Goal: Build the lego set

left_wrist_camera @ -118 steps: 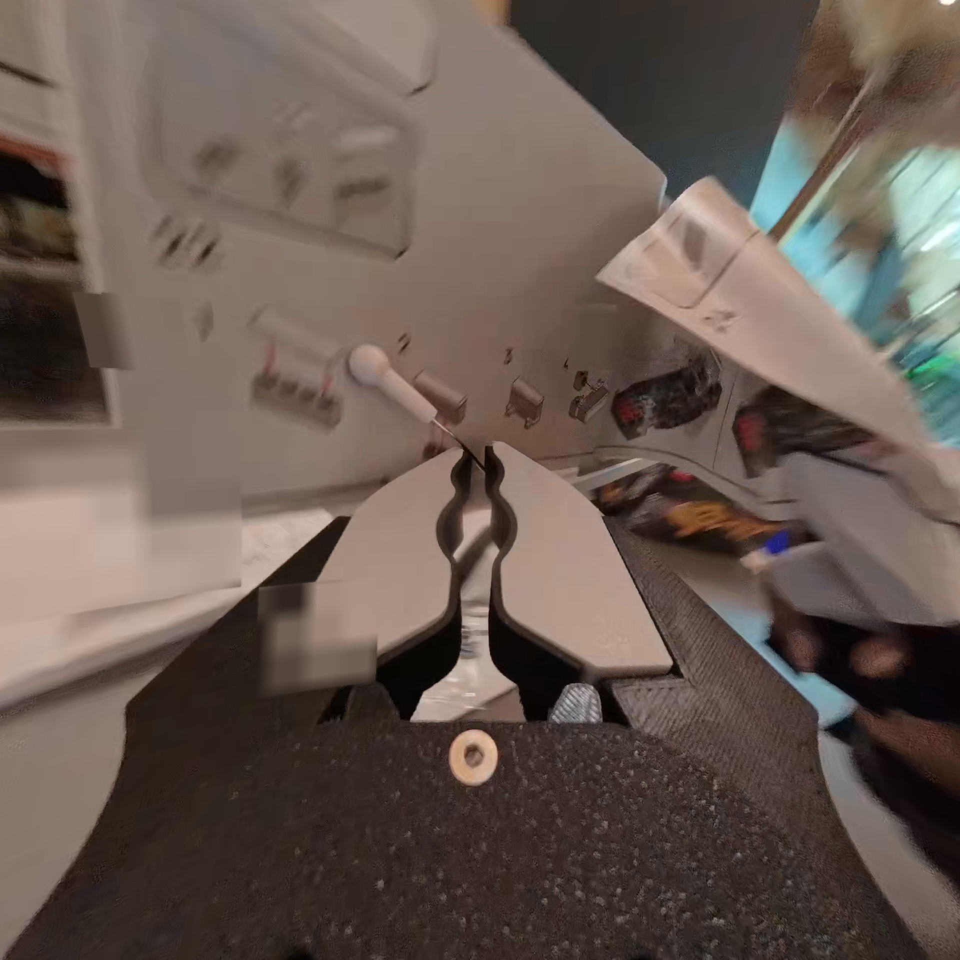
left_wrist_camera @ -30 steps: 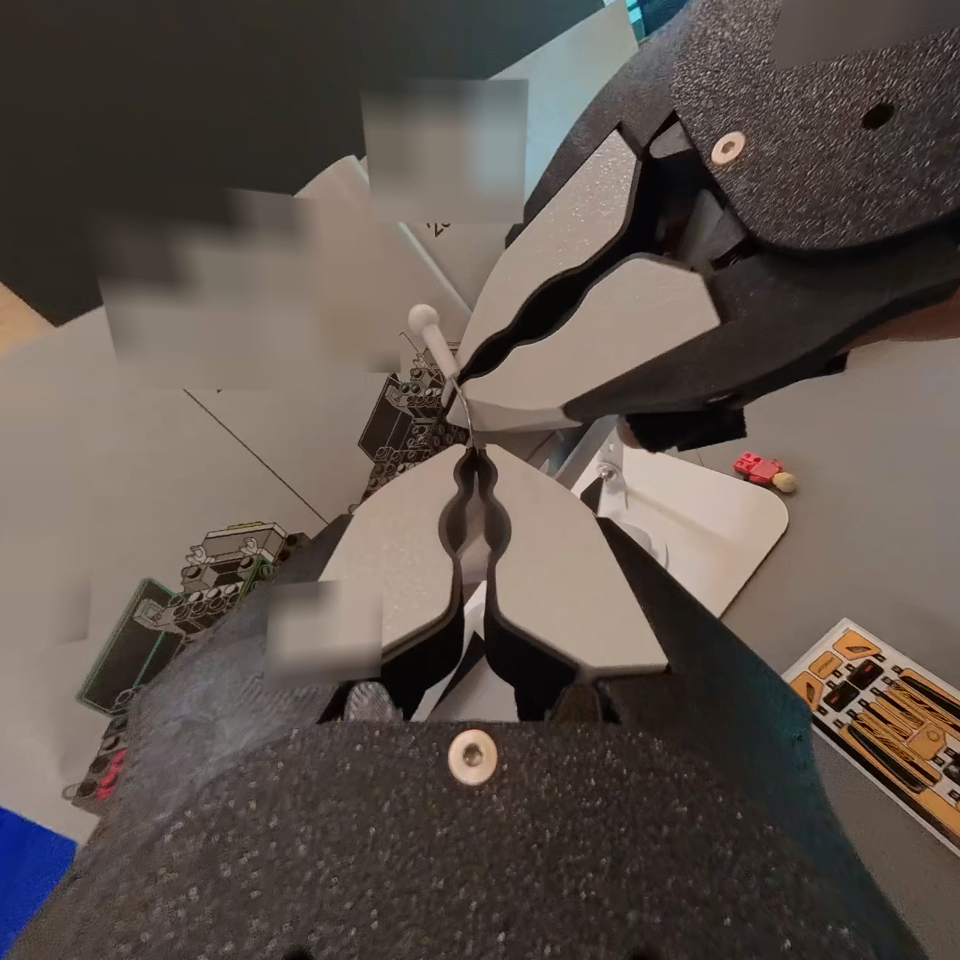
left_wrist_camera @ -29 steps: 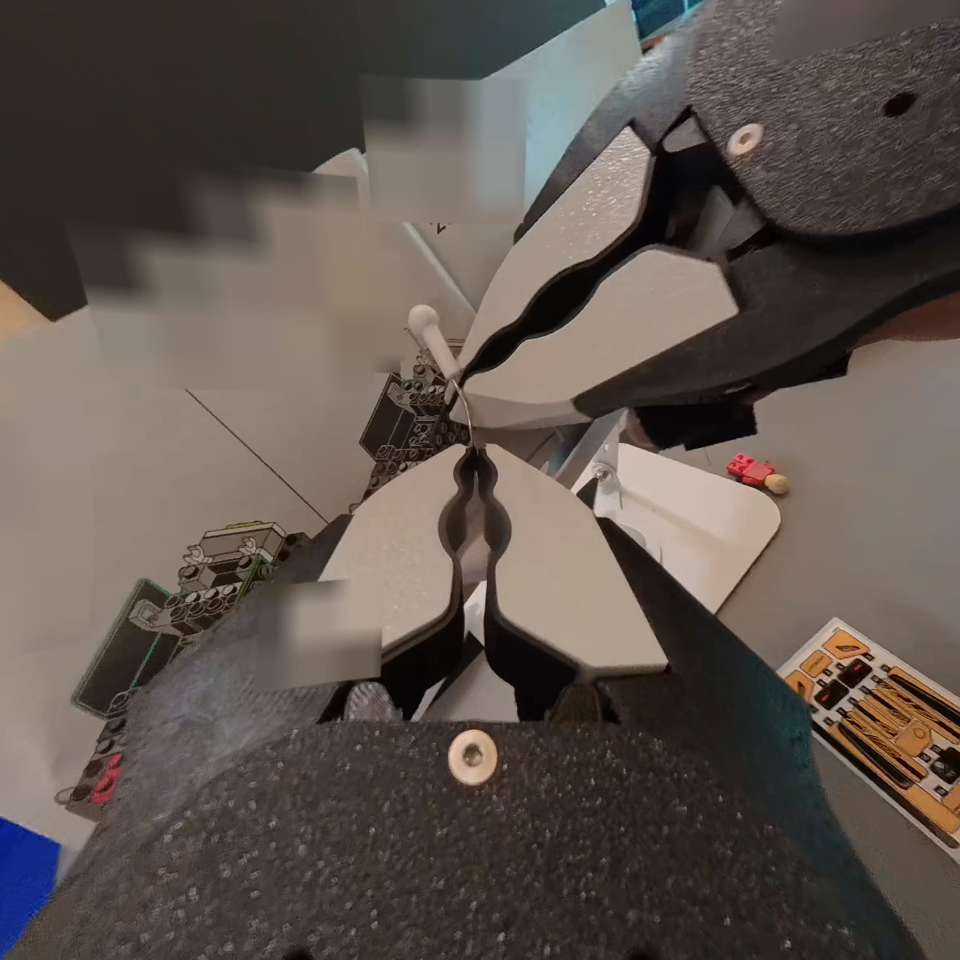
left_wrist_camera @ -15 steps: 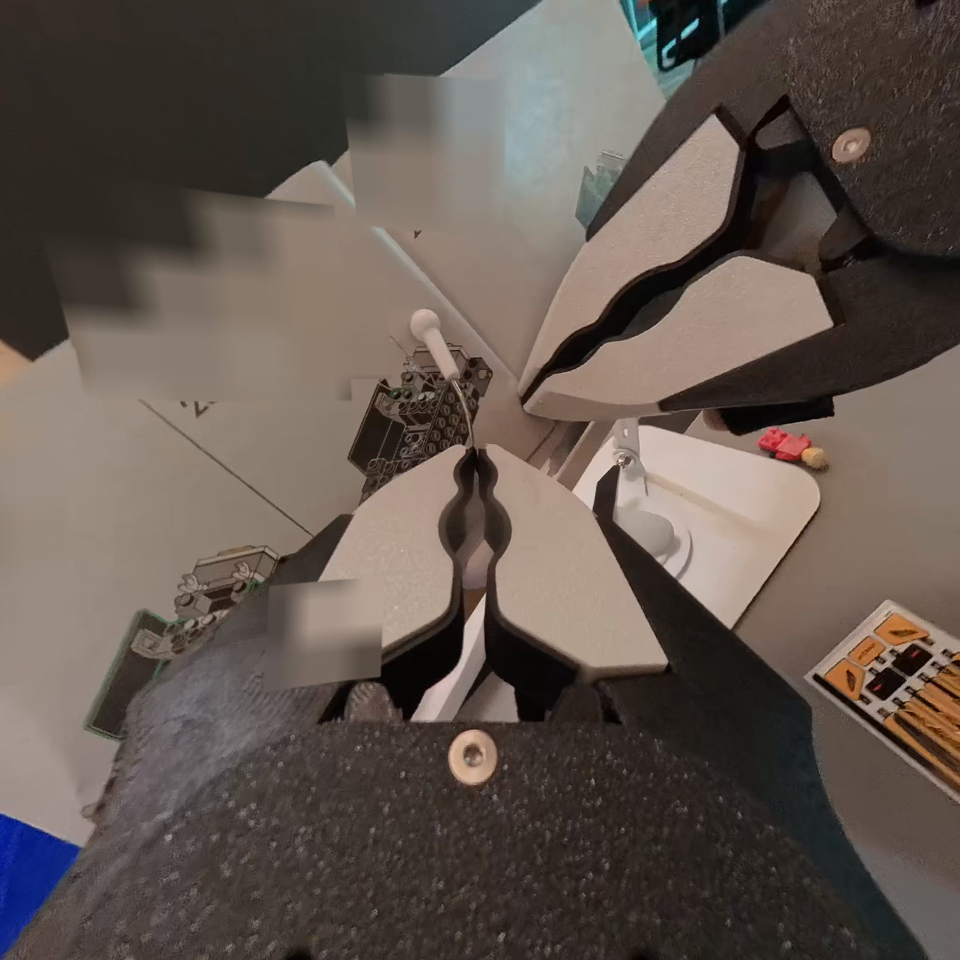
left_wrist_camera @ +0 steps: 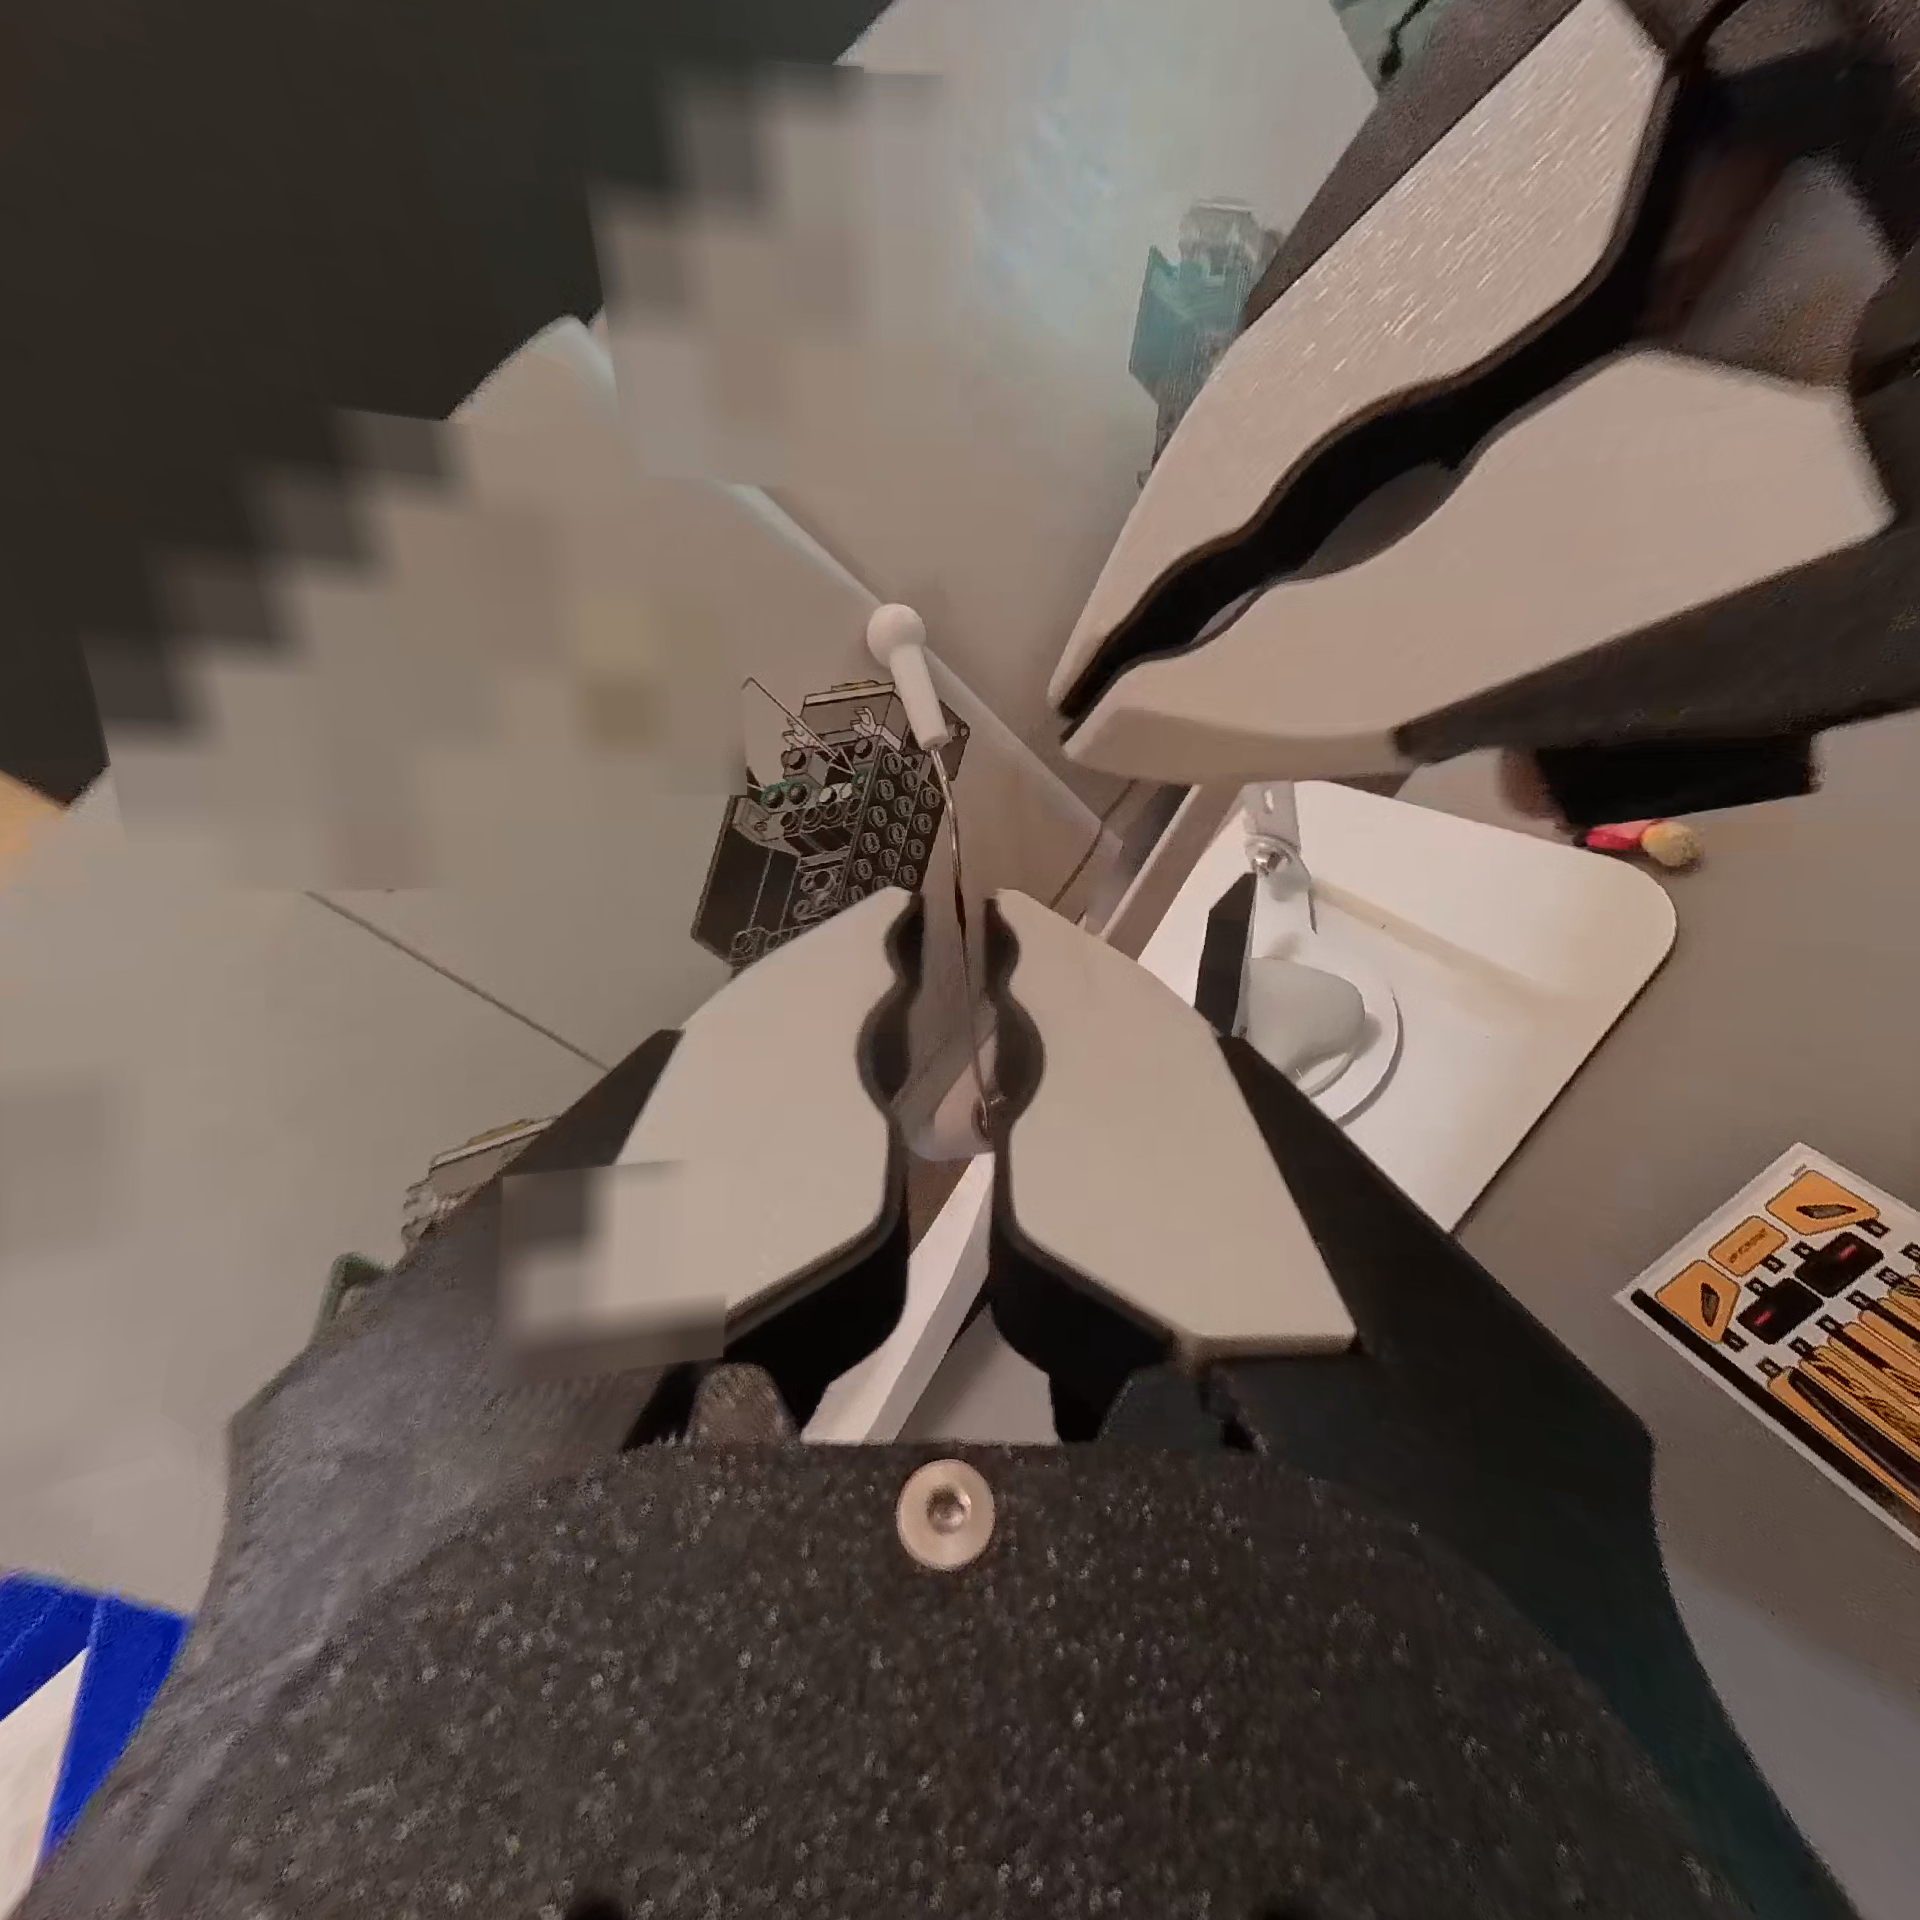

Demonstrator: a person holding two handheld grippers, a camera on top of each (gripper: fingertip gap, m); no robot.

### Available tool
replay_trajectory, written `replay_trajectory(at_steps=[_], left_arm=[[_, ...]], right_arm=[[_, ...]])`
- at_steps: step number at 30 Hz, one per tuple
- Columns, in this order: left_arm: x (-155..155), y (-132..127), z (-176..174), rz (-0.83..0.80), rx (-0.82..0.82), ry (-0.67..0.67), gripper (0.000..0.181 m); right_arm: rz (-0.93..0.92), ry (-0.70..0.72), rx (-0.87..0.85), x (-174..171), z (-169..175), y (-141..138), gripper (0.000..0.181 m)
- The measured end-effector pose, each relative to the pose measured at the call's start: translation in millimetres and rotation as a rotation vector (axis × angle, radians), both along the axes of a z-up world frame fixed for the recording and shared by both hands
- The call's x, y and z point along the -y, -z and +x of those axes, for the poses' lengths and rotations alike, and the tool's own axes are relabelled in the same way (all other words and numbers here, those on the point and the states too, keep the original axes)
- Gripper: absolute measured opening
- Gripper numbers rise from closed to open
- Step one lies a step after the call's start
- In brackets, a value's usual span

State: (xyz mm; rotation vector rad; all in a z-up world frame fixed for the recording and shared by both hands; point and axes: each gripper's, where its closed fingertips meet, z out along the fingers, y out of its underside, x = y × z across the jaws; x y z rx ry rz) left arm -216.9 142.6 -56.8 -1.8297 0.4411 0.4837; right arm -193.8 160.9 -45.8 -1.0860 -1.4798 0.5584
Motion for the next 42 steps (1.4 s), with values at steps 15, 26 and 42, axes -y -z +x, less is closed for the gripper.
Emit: replay_trajectory(at_steps=[15,26,42], left_arm=[[97.5,-22.7,-3.8,0.426,0.351,-0.084,0.000],[89.9,-76.2,-93.9,0.559,0.445,-0.313,0.000],[71.6,-70.4,-110.6,0.557,0.380,-0.326,0.000]], right_arm=[[-0.209,0.108,-0.360,27.6,141.5,-6.7,0.002],[-0.352,0.269,-0.432,-14.1,186.3,36.1,0.000],[-0.349,0.253,-0.404,-15.8,178.3,63.6,0.000]])
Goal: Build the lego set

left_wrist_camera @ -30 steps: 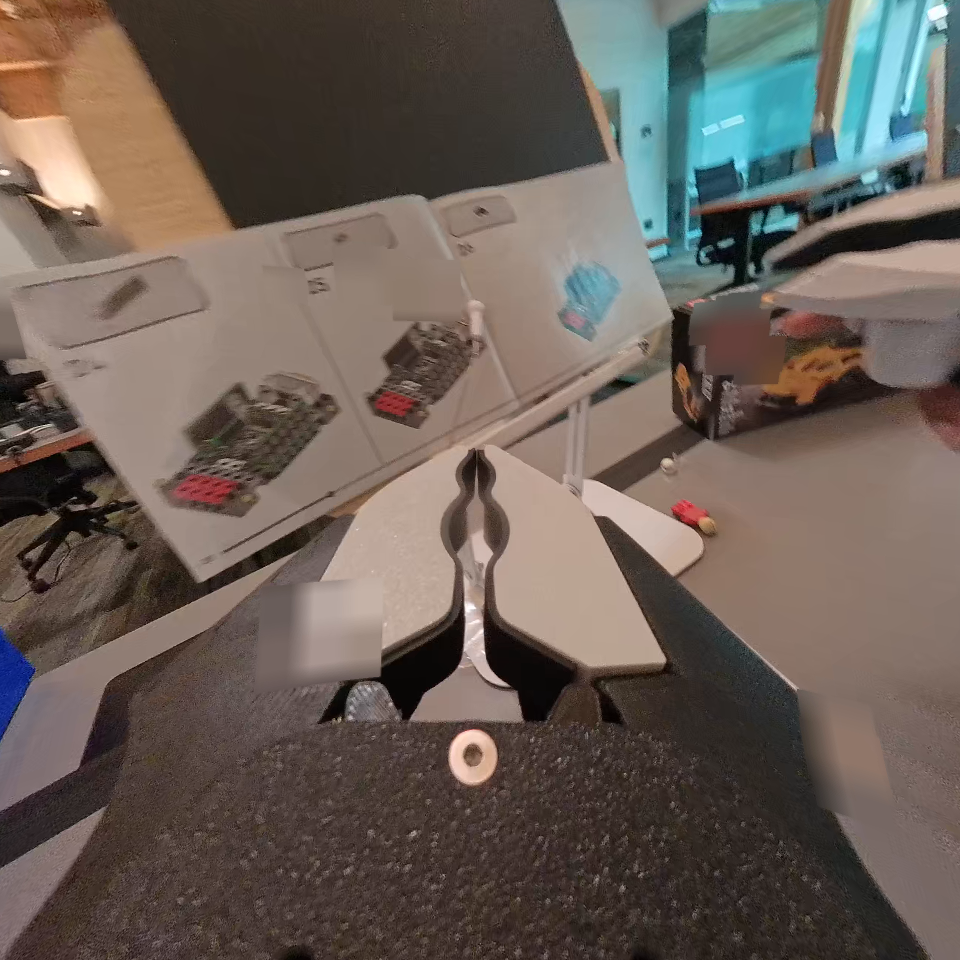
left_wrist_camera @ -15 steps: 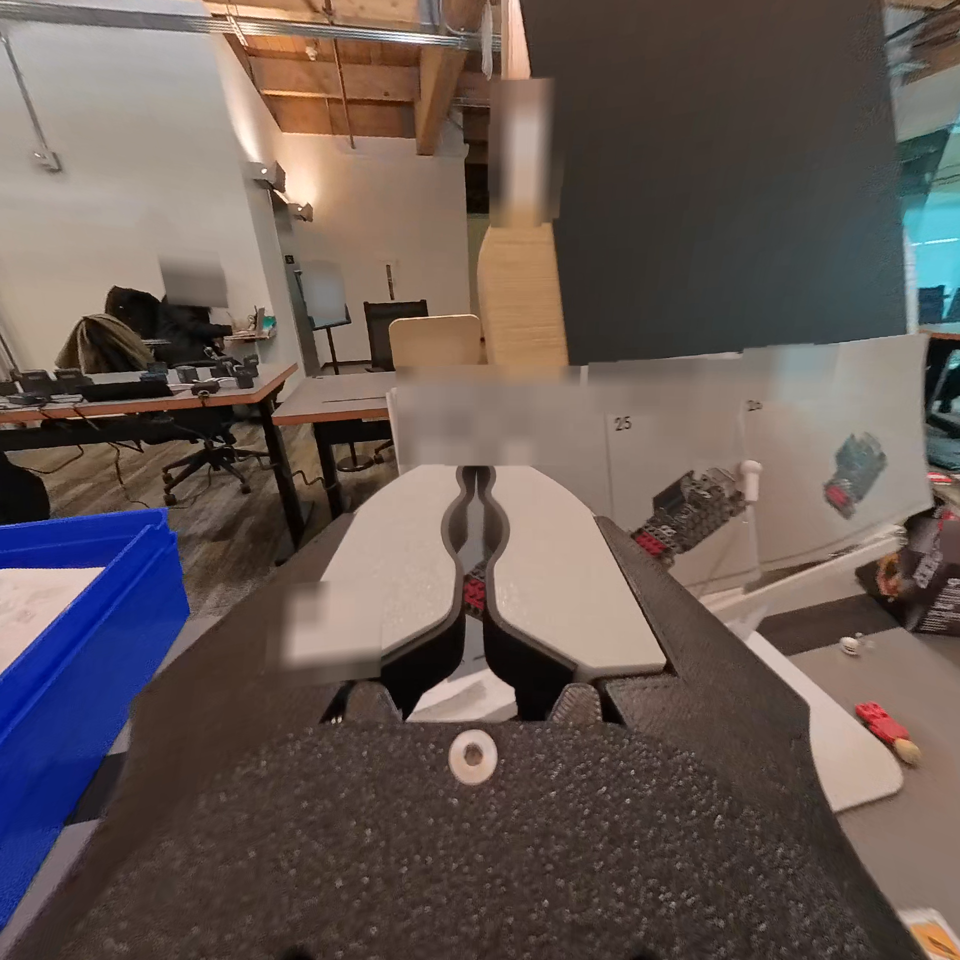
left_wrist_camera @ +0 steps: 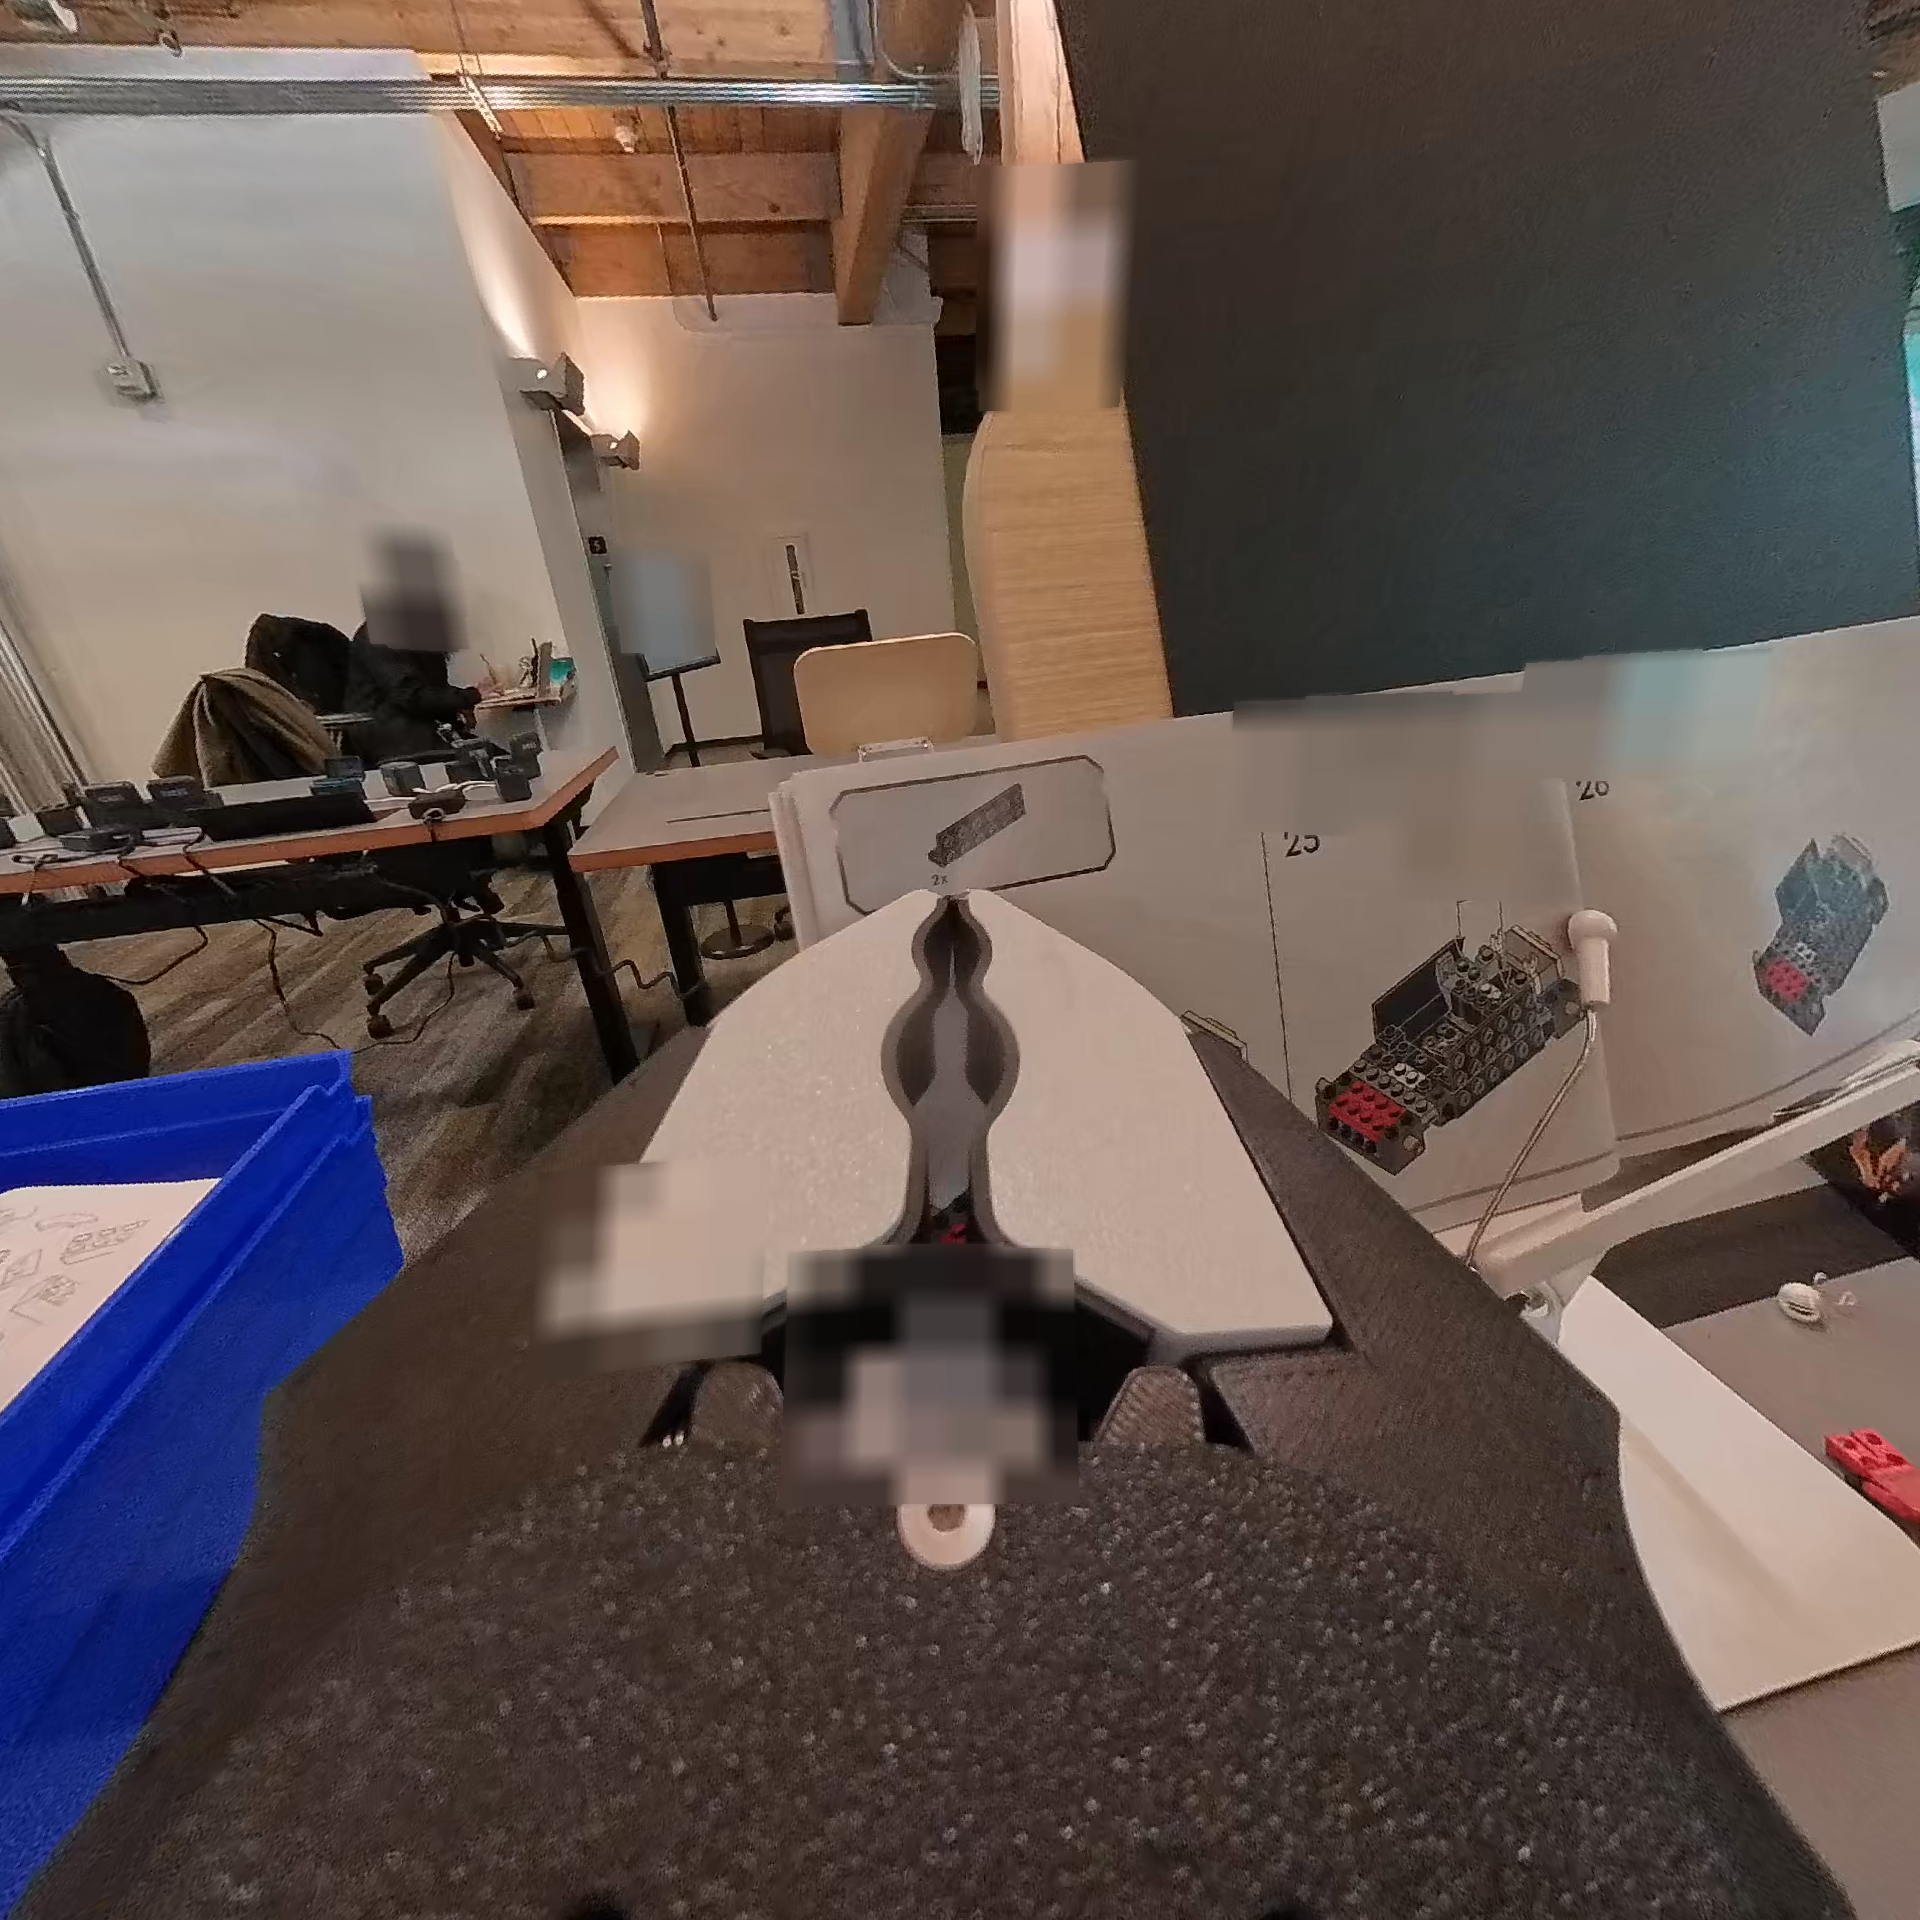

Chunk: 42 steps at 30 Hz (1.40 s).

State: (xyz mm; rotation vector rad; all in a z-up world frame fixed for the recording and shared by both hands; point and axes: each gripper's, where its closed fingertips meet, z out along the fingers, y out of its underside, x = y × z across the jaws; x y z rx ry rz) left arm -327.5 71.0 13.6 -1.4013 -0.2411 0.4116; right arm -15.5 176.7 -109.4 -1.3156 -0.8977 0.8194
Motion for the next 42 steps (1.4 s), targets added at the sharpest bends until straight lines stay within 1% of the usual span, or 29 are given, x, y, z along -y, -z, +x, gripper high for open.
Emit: replay_trajectory(at_steps=[7,12,20,24,29,34,37,42], left_arm=[[-0.9,-1.6,8.2,-0.002,-0.015,0.000,0.000],[-3.5,-1.1,14.0,0.003,-0.022,-0.005,0.000],[-3.0,1.3,12.6,-0.002,-0.023,-0.022,0.000],[5.0,-2.7,10.6,0.009,-0.017,-0.037,0.000],[22.5,-16.5,10.6,0.048,-0.006,-0.047,0.000],[35.7,-28.8,18.1,0.073,-0.014,-0.021,0.000],[37.9,-30.5,24.2,0.073,-0.016,0.006,0.000],[34.9,-24.3,32.4,0.058,0.002,0.043,0.000]], right_arm=[[0.071,0.037,-0.027,2.8,4.9,-12.1,0.000],[0.075,0.030,-0.018,4.5,4.1,-10.7,0.000],[0.102,0.026,-0.013,8.7,3.4,-13.0,0.000],[0.115,0.025,-0.013,11.3,4.2,-16.4,0.000],[0.118,0.021,-0.016,12.2,4.7,-17.7,0.000],[0.114,0.021,-0.016,12.2,6.2,-19.5,0.000],[0.109,0.023,-0.018,11.2,7.7,-20.5,0.000],[0.112,0.018,-0.017,12.3,8.6,-22.6,0.000]])
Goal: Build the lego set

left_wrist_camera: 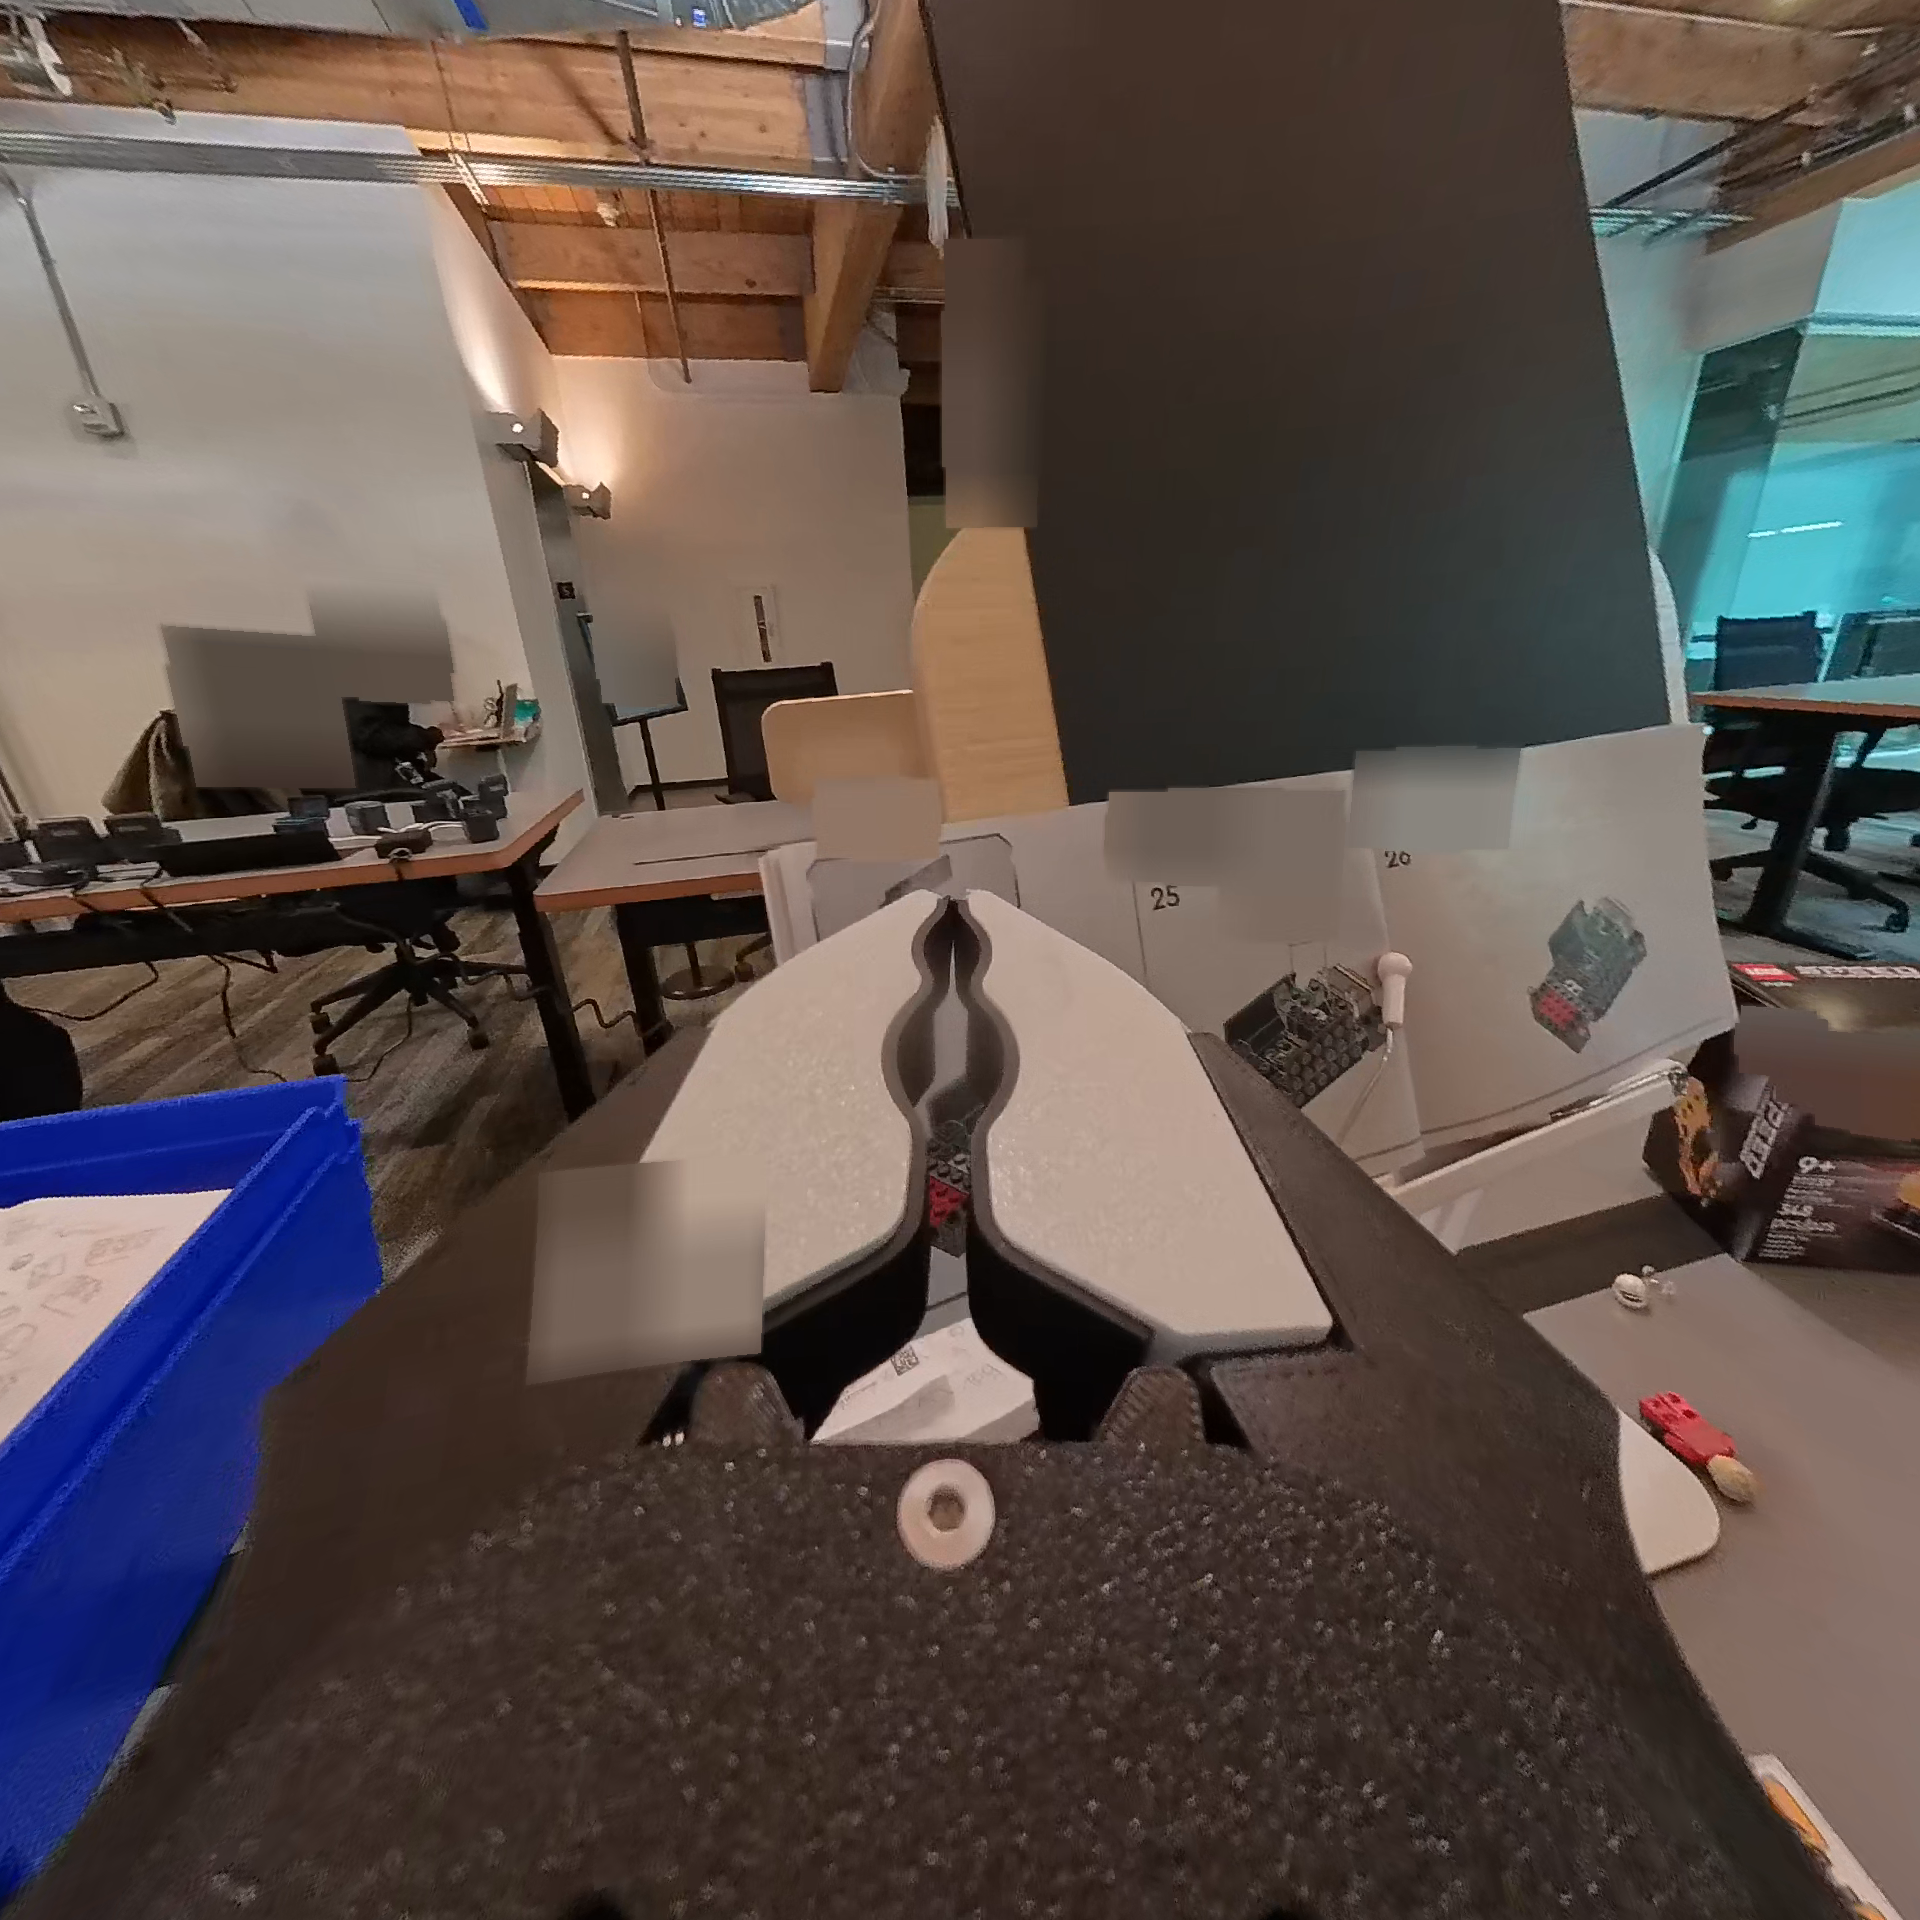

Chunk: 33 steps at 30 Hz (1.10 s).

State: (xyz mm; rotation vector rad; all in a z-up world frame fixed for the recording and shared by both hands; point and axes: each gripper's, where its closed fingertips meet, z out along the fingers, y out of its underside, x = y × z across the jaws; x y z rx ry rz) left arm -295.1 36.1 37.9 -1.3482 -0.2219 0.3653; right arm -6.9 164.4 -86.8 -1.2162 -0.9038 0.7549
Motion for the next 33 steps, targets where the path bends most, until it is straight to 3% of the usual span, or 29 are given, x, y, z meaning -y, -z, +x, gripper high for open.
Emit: replay_trajectory(at_steps=[6,10,13,16,18,21,27,33], left_arm=[[19.2,-7.5,22.2,-0.087,-0.015,0.071,0.000],[70.3,-11.5,10.8,-0.264,-0.054,0.061,0.004],[124.0,6.7,-34.3,-0.479,-0.090,-0.066,0.010],[180.8,34.6,-91.6,-0.699,-0.029,-0.163,0.019],[211.6,60.9,-124.3,-0.845,0.035,-0.158,0.019],[249.1,119.7,-159.5,-1.125,0.161,-0.087,0.019],[302.3,225.8,-200.9,-1.686,0.188,0.004,0.023],[326.4,271.3,-220.8,-1.957,0.206,0.041,0.028]], right_arm=[[0.014,0.001,0.025,0.3,-0.8,2.4,0.000],[-0.020,-0.015,0.029,-0.2,-2.7,6.3,0.000],[-0.043,-0.023,0.032,-0.2,-4.1,9.7,0.000],[-0.059,-0.026,0.026,-1.7,-3.6,9.2,0.000],[-0.063,-0.023,0.027,-3.2,-3.0,9.6,0.000],[-0.064,-0.021,0.040,-4.4,-4.1,13.5,0.000],[-0.050,-0.026,0.090,-2.4,-9.2,24.7,0.000],[-0.046,-0.021,0.118,-5.0,-8.9,31.6,0.000]])
